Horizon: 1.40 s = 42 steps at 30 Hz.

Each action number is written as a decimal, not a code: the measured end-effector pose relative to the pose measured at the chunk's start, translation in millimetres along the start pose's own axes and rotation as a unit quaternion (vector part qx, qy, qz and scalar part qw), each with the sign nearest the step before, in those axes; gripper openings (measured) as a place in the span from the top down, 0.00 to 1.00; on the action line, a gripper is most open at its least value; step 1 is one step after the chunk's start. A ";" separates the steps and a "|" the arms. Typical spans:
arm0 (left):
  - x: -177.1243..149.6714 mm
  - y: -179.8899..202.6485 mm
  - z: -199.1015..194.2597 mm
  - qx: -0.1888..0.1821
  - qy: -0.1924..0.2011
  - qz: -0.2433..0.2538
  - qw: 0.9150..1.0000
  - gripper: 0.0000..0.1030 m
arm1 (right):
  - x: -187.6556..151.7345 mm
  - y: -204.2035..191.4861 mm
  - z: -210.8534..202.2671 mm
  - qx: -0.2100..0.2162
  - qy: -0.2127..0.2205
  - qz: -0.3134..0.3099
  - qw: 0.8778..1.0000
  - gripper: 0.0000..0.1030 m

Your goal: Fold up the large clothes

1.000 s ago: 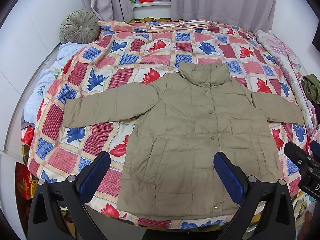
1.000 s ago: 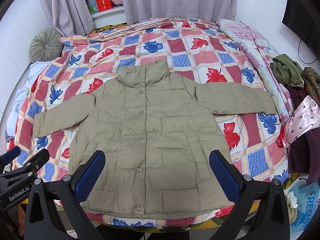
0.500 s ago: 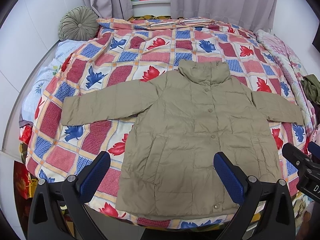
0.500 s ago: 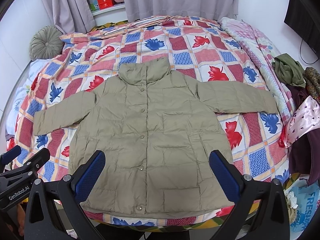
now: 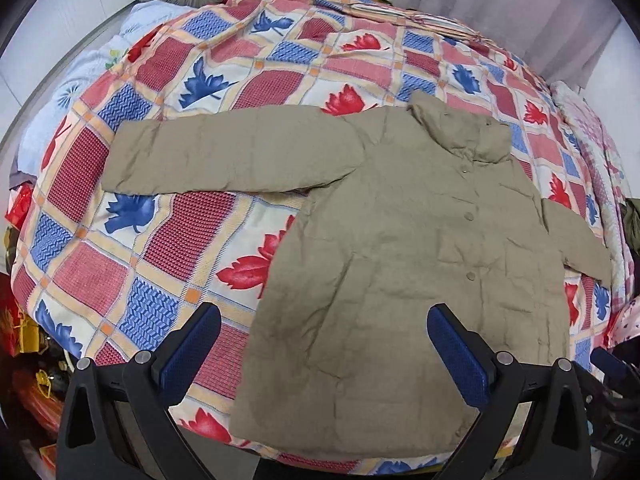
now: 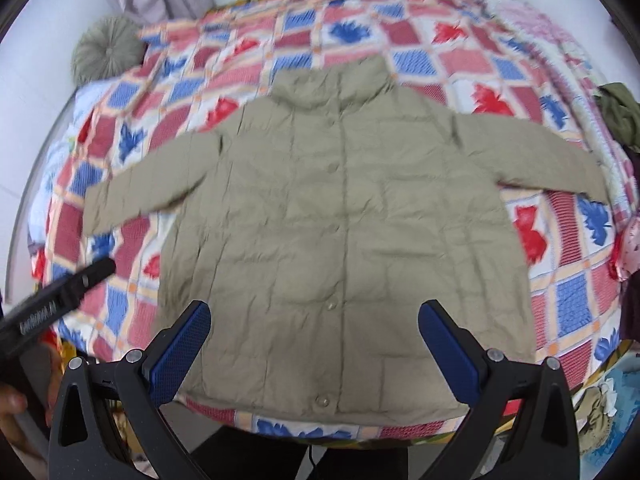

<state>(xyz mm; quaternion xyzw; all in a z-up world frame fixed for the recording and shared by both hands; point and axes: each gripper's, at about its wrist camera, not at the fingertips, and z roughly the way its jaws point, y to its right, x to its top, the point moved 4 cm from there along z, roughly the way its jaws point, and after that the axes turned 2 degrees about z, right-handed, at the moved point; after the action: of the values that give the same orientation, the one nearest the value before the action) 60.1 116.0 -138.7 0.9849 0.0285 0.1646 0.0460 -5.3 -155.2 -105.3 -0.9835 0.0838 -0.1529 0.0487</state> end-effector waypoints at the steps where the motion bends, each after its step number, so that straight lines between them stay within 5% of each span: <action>1: 3.5 -11.9 12.0 -0.001 -0.002 -0.005 1.000 0.00 | -1.9 -4.1 8.6 -0.006 -0.007 -0.004 1.000 0.00; 9: 48.2 -121.8 111.0 -0.037 -0.005 -0.121 0.992 0.00 | -10.3 -34.7 76.0 -0.016 -0.054 -0.026 0.998 0.00; 17: 88.9 -230.9 204.1 -0.065 0.010 -0.229 0.971 0.00 | -5.2 -59.2 130.4 -0.026 -0.062 -0.053 0.996 0.00; 22: 108.9 -271.4 222.0 -0.065 0.038 -0.282 0.956 0.00 | 14.8 -76.4 151.0 -0.020 -0.037 -0.059 0.997 0.00; 26: 127.8 -281.2 224.6 -0.058 0.059 -0.291 0.953 0.00 | 42.7 -94.3 161.5 -0.007 -0.011 -0.058 0.998 0.00; 28: 136.3 -280.5 224.8 -0.041 0.066 -0.287 0.955 0.10 | 58.1 -104.5 167.5 0.009 -0.002 -0.056 0.998 0.00; 32: 148.8 -269.8 233.0 -0.041 0.050 -0.273 0.960 0.80 | 88.4 -125.7 179.1 0.041 0.018 -0.052 0.998 0.00; 33: 150.9 -266.0 232.3 -0.044 0.046 -0.263 0.963 0.89 | 95.7 -130.9 182.4 0.054 0.022 -0.048 0.997 0.00; 38: 168.9 -245.2 187.4 -0.004 0.093 -0.182 0.979 0.93 | 124.2 -149.4 202.3 0.112 0.029 -0.005 0.993 0.02; 39: 167.5 -244.3 173.6 -0.003 0.106 -0.171 0.980 0.93 | 128.3 -152.3 205.8 0.128 0.031 0.006 0.991 0.15; 40: 170.8 -240.5 160.7 -0.001 0.119 -0.160 0.980 0.93 | 132.0 -154.6 211.1 0.143 0.028 0.017 0.989 0.52; 42: 177.8 -230.7 137.8 -0.005 0.140 -0.142 0.980 0.93 | 139.1 -158.3 232.5 0.167 -0.002 0.048 0.985 0.84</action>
<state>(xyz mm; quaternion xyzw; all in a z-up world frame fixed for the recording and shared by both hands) 263.5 346.8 -234.3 0.9380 0.1731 0.2924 0.0690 220.8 -8.5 -265.9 -0.9565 0.1041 -0.1605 0.2202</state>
